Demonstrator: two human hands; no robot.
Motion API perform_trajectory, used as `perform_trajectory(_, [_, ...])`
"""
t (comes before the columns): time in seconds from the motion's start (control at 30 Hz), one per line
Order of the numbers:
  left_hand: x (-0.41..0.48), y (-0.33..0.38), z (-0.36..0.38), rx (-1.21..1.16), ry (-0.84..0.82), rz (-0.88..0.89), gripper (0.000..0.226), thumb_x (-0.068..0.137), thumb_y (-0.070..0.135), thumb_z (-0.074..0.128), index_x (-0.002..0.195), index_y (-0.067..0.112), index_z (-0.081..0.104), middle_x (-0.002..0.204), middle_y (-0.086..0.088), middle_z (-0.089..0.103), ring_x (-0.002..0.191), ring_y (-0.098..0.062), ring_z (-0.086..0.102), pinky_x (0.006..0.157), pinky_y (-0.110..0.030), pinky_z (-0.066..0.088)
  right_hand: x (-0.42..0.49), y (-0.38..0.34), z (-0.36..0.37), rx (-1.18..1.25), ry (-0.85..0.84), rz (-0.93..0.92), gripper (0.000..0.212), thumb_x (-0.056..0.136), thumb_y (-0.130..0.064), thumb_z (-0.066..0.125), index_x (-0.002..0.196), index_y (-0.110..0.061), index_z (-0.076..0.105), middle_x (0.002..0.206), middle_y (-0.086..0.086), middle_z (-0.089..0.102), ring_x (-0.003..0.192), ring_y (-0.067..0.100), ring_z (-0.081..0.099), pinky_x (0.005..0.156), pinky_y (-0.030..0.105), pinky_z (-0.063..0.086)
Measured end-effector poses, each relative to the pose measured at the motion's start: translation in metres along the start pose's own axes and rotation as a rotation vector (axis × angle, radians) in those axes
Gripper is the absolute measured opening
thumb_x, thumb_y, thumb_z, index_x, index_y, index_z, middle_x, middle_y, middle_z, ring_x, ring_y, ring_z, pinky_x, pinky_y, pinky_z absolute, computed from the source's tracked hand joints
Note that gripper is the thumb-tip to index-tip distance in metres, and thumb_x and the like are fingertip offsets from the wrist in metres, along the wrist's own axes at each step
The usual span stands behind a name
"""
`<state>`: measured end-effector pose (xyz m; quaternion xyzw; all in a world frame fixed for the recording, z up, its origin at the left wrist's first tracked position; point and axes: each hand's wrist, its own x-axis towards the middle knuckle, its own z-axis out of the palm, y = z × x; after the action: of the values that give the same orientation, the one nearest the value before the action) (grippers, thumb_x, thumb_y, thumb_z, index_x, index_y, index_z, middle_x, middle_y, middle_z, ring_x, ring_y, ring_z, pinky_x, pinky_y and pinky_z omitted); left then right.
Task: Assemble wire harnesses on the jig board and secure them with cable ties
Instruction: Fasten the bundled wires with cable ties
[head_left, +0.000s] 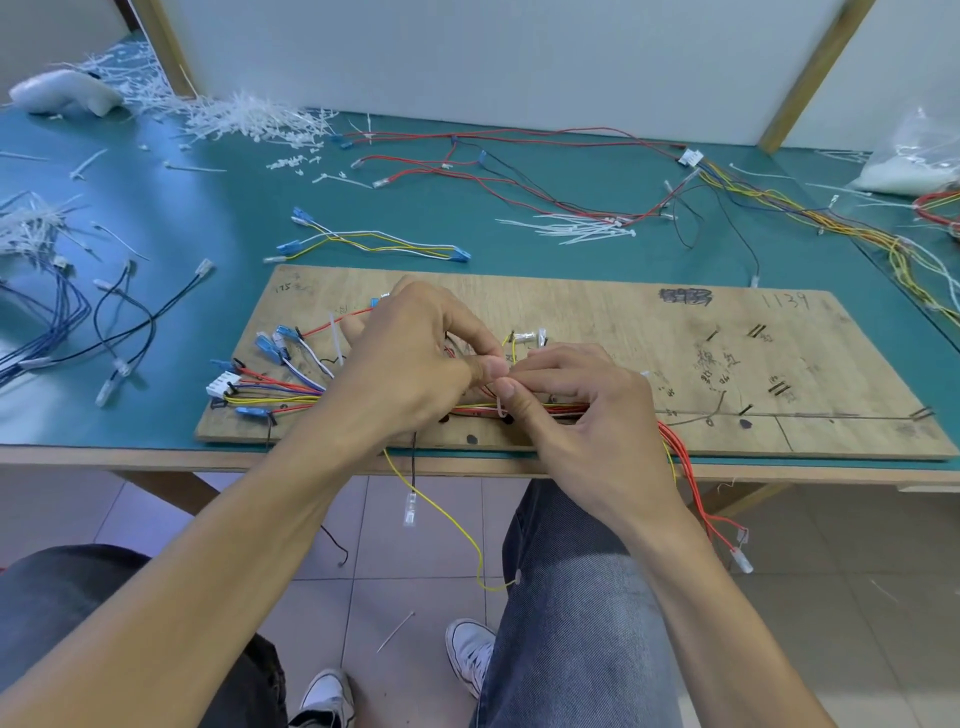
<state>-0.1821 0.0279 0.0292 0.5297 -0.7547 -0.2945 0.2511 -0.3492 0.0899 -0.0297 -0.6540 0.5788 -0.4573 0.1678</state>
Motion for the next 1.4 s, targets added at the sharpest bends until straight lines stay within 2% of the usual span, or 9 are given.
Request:
perform_trajectory(0.2, [0.005, 0.004, 0.002, -0.045, 0.129, 0.019, 0.016, 0.077, 0.024, 0.088, 0.069, 0.033, 0.078, 0.086, 0.012, 0.073, 0.103, -0.018, 0.062, 0.106, -0.055, 0.040, 0.005, -0.001, -0.004, 0.006, -0.084, 0.076, 0.007, 0.088, -0.023, 0.084, 0.083, -0.027, 0.085, 0.092, -0.021, 0.076, 0.111, 0.007, 0.064, 0.098, 0.035, 0.050])
perform_trajectory(0.4, [0.004, 0.006, 0.009, 0.023, 0.023, 0.152, 0.022, 0.091, 0.016, 0.074, 0.073, 0.027, 0.066, 0.072, 0.014, 0.072, 0.083, -0.010, 0.067, 0.101, -0.051, 0.045, 0.005, -0.004, -0.006, 0.007, -0.086, 0.119, 0.007, 0.085, -0.022, 0.085, 0.084, -0.028, 0.082, 0.096, -0.020, 0.076, 0.111, 0.005, 0.064, 0.101, 0.038, 0.050])
perform_trajectory(0.6, [0.004, 0.003, 0.016, -0.057, 0.039, 0.232, 0.026, 0.089, 0.001, 0.069, 0.074, 0.021, 0.065, 0.064, 0.007, 0.070, 0.067, -0.009, 0.067, 0.069, -0.028, 0.052, 0.006, -0.008, -0.007, -0.059, -0.109, 0.109, 0.005, 0.087, -0.022, 0.082, 0.084, -0.026, 0.080, 0.098, -0.019, 0.073, 0.107, 0.009, 0.064, 0.098, 0.040, 0.050])
perform_trajectory(0.73, [0.010, 0.003, 0.024, -0.175, 0.179, 0.199, 0.026, 0.083, -0.005, 0.062, 0.070, 0.017, 0.063, 0.062, 0.004, 0.067, 0.063, -0.017, 0.067, 0.064, -0.037, 0.057, 0.006, -0.009, -0.007, -0.130, -0.119, 0.052, 0.003, 0.087, -0.017, 0.081, 0.085, -0.018, 0.082, 0.101, -0.015, 0.072, 0.105, 0.015, 0.063, 0.096, 0.039, 0.049])
perform_trajectory(0.87, [0.013, 0.002, 0.031, -0.234, 0.219, 0.194, 0.023, 0.083, -0.002, 0.063, 0.071, 0.017, 0.065, 0.064, 0.002, 0.068, 0.063, -0.020, 0.067, 0.063, -0.037, 0.058, 0.008, -0.009, -0.006, -0.196, -0.147, 0.035, 0.005, 0.089, -0.019, 0.079, 0.088, -0.018, 0.084, 0.102, -0.015, 0.072, 0.105, 0.013, 0.061, 0.094, 0.030, 0.046])
perform_trajectory(1.07, [0.013, -0.017, 0.006, -0.172, -0.015, 0.239, 0.009, 0.092, 0.022, 0.077, 0.087, 0.024, 0.070, 0.079, 0.009, 0.074, 0.078, -0.009, 0.070, 0.067, -0.019, 0.047, 0.004, -0.009, -0.007, -0.179, -0.130, 0.045, 0.006, 0.093, -0.027, 0.078, 0.087, -0.028, 0.078, 0.102, -0.021, 0.071, 0.112, 0.005, 0.058, 0.099, 0.020, 0.041])
perform_trajectory(1.17, [0.009, -0.020, 0.005, -0.158, -0.057, 0.239, 0.010, 0.089, 0.019, 0.080, 0.084, 0.022, 0.073, 0.074, 0.007, 0.075, 0.071, -0.010, 0.071, 0.068, -0.027, 0.053, 0.004, -0.008, -0.006, -0.162, -0.105, 0.060, 0.006, 0.094, -0.024, 0.077, 0.088, -0.026, 0.079, 0.103, -0.024, 0.071, 0.112, 0.003, 0.058, 0.099, 0.018, 0.039])
perform_trajectory(1.27, [0.005, -0.014, 0.014, -0.147, -0.022, 0.257, 0.014, 0.089, 0.013, 0.077, 0.081, 0.021, 0.071, 0.069, 0.005, 0.073, 0.067, -0.012, 0.070, 0.072, -0.033, 0.057, 0.004, -0.009, -0.008, -0.163, -0.125, 0.069, 0.004, 0.093, -0.024, 0.078, 0.089, -0.025, 0.079, 0.103, -0.023, 0.069, 0.113, 0.005, 0.058, 0.104, 0.031, 0.042])
perform_trajectory(1.4, [0.006, -0.007, 0.026, -0.087, 0.076, 0.227, 0.021, 0.080, -0.002, 0.069, 0.073, 0.017, 0.063, 0.061, 0.001, 0.064, 0.063, -0.022, 0.060, 0.065, -0.041, 0.052, 0.005, -0.009, -0.006, -0.179, -0.130, 0.028, 0.003, 0.092, -0.019, 0.079, 0.090, -0.019, 0.082, 0.105, -0.015, 0.073, 0.112, 0.013, 0.061, 0.102, 0.038, 0.045])
